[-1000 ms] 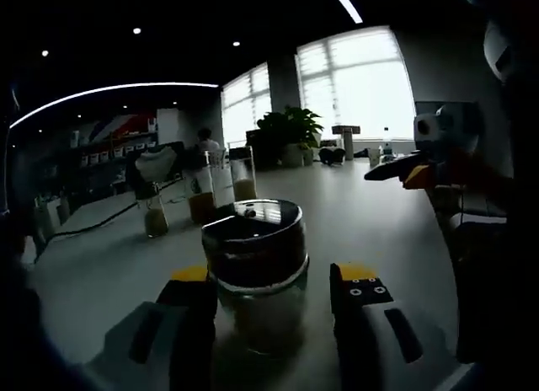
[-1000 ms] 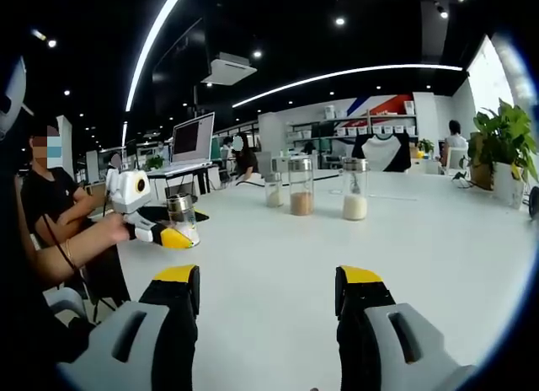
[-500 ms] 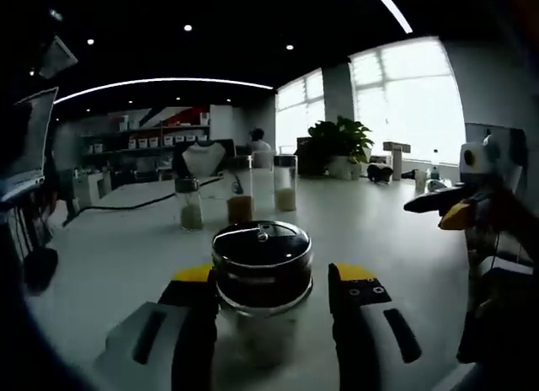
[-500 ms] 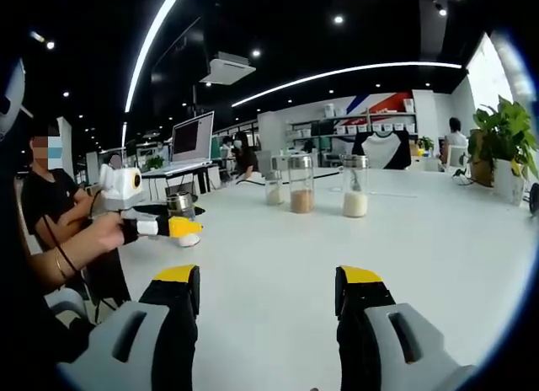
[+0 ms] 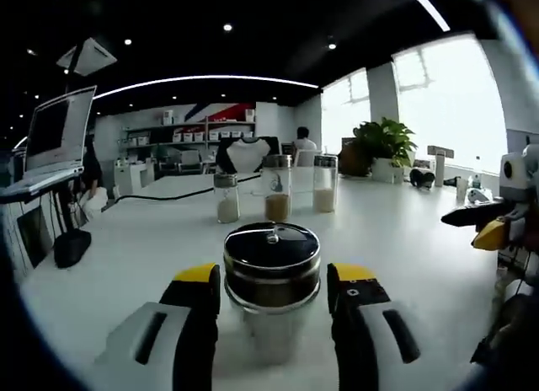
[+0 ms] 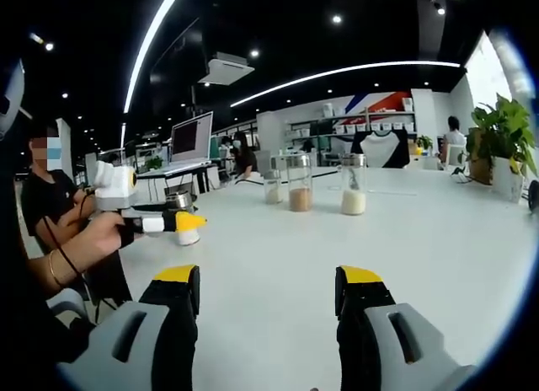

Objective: Rotate the seasoning bottle until the label or dispensing opening points toward the visible target arrow and the bottle remains upright within the marked orientation range

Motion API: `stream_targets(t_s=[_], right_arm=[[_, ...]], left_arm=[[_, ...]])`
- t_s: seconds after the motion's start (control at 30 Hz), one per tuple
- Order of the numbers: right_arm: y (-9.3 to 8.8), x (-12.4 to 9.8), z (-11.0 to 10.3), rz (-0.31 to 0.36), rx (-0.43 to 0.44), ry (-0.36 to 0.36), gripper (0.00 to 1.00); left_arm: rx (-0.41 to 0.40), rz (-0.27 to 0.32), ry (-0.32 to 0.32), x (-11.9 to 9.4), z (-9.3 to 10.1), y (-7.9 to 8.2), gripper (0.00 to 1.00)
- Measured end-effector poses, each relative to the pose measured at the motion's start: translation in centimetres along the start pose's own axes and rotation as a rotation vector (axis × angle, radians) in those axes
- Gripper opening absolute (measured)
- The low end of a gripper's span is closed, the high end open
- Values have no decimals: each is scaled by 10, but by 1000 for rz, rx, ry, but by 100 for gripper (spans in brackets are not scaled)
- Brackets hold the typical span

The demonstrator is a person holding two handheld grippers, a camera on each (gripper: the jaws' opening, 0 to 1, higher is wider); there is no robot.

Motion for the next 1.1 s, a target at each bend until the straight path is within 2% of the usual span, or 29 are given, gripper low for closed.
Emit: stream_targets(t_s=[0.03,0.13,0.23,0.3,0.37,0.83,0.97,1.1], right_arm=[[0,0,0,-1,1,-3,65],[0,-2,2,0,1,-8,65],[0,-2,2,1,2,-11,65],[1,-3,3,2,0,-11,65],[1,-4,3,1,-1,-13,65],[1,-4,6,0,3,-15,65],[0,-4,7,-6,1,-16,65],[-2,-4,8,-10,5,-19,65]], left_arm=[[23,9,9,0,2,2,54],[20,22,15,1,8,4,54],[4,32,40,2,10,5,53],[-37,63,96,0,8,5,52],[-35,70,98,0,10,6,52],[-11,49,138,6,15,3,49],[3,48,197,3,9,-1,46],[-7,67,184,1,10,-2,42]])
Point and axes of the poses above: the point that each gripper's makers call its tool centre point, and the gripper's own axes: x roughly forward along the fingers, z roughly to its right, y roughly out of its top, the point moved 9 cm from there along -x, roughly backward along the fingers, and after that the axes turned 12 degrees about -x, right-handed, at the moved point
